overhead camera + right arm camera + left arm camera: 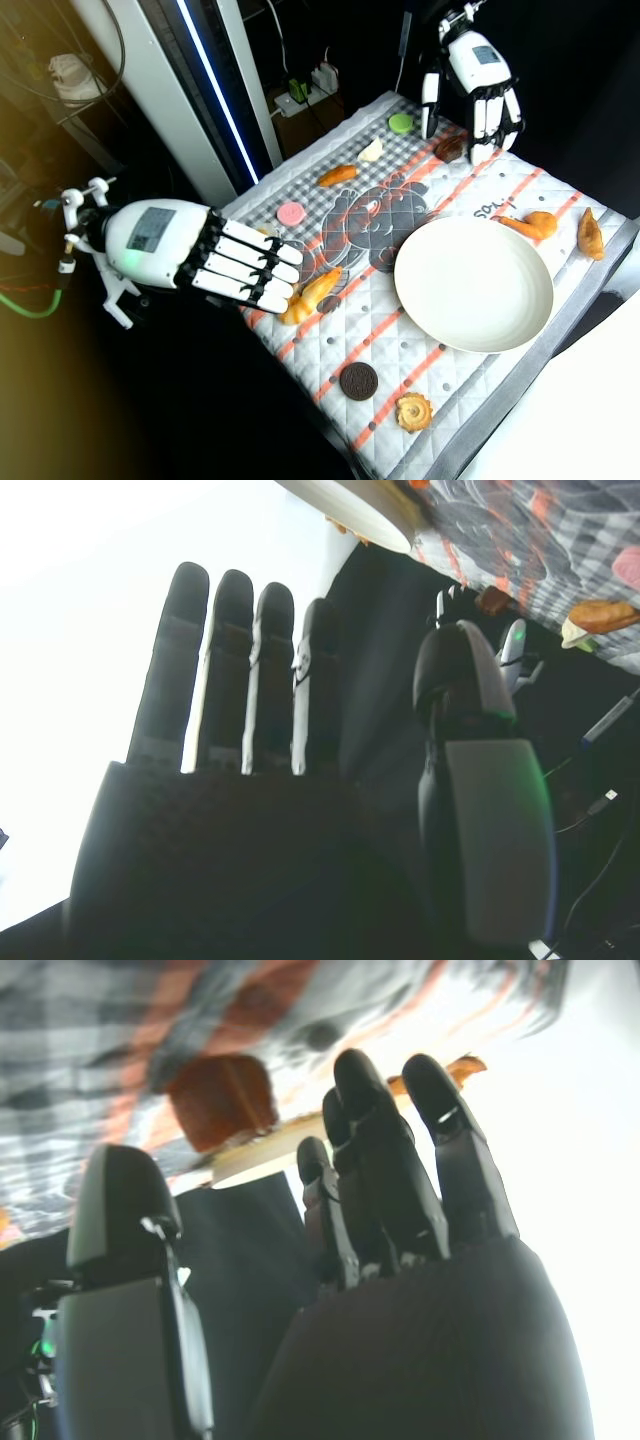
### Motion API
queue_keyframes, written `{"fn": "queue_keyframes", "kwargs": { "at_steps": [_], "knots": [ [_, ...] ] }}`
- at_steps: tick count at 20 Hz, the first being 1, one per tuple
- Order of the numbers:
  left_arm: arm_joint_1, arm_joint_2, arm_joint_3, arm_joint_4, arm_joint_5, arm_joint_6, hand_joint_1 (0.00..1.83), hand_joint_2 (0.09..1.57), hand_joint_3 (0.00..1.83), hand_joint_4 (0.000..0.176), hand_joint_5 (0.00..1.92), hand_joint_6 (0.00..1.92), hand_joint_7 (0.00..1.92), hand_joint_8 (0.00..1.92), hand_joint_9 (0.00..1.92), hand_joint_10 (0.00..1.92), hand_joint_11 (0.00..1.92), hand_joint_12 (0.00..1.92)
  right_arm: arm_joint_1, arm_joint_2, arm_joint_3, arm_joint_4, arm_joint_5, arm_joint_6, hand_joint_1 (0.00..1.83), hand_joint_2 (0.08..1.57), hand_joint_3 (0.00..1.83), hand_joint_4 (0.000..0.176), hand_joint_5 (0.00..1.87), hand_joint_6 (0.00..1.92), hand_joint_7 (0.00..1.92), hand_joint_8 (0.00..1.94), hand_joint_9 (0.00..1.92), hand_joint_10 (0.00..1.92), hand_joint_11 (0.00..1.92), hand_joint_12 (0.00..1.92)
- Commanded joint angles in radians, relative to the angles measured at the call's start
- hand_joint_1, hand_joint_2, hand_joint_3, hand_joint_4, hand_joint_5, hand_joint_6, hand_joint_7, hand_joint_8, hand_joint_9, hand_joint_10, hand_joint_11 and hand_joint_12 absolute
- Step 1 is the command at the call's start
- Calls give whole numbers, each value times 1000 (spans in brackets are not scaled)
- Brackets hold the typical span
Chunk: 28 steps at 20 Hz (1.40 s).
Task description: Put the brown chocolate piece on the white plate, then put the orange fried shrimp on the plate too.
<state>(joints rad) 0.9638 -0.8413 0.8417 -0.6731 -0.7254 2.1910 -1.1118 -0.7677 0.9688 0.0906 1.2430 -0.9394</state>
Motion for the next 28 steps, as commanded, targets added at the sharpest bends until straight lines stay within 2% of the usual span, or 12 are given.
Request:
{"fn": "queue_keyframes", "kwargs": {
  "at_steps": [1,2,3,4,5,11,14,15,19,24,26,28],
  "knots": [
    [-14,-9,7,24,-87,-2,1124,927,0,88,687,7,815,15,877,31,289,642,10,6,-1,16,122,4,711,1215,2,4,543,5,538,4,483,3,406,68],
    [-15,-9,8,25,-86,-2,1124,927,0,88,687,7,815,15,877,31,289,642,10,6,-1,16,122,4,711,1215,2,4,543,5,538,4,483,3,406,68],
    [-18,-15,11,27,-81,-2,1144,949,1,48,808,11,927,32,935,45,326,644,10,6,-1,16,123,4,713,1215,2,2,547,6,536,2,481,2,403,66],
    [-21,-19,14,28,-76,-2,1249,1042,1,0,997,533,1099,731,1063,97,380,653,10,6,-1,16,123,4,690,1214,1,0,550,5,543,4,489,4,416,68],
    [-22,-21,17,28,-73,-2,1271,1072,0,0,1056,595,1076,989,1178,164,431,719,10,6,-1,16,123,4,662,1212,1,0,559,6,552,5,497,5,427,70],
    [-30,-39,25,4,-86,-2,1278,1063,2,0,1248,296,1026,1125,994,687,401,887,9,6,-2,18,123,4,689,1216,0,0,556,0,550,3,505,5,449,58],
    [-60,-38,28,18,-112,-2,1277,1060,0,0,1217,354,1059,1069,985,686,471,789,9,6,-1,18,123,4,720,1222,3,0,559,1,555,2,517,7,466,58],
    [-82,-37,34,31,-112,-2,1254,1084,1,0,1069,652,1053,1051,1003,653,478,764,9,6,-1,18,123,4,720,1219,1,0,564,3,558,3,522,8,475,60],
    [-241,-63,89,107,-74,-2,1252,1076,0,0,1058,705,1081,987,1001,619,440,799,9,5,0,19,124,4,701,1209,0,0,578,4,578,5,550,9,510,59],
    [-496,-247,307,147,150,-2,1246,1091,1,0,1011,779,1061,1018,992,502,447,834,9,2,5,20,127,4,778,1208,0,0,580,2,584,1,561,4,513,42],
    [-533,-319,391,119,223,-2,1256,1105,1,0,1042,671,990,1196,897,874,524,1338,9,-5,10,18,128,4,790,1209,0,0,587,4,595,4,593,12,561,59],
    [-548,-377,465,81,283,-2,1259,1117,0,0,1077,588,928,1298,766,1060,444,1427,15,-18,18,18,129,5,801,1197,0,0,596,6,599,5,574,2,536,46]
  ]
}}
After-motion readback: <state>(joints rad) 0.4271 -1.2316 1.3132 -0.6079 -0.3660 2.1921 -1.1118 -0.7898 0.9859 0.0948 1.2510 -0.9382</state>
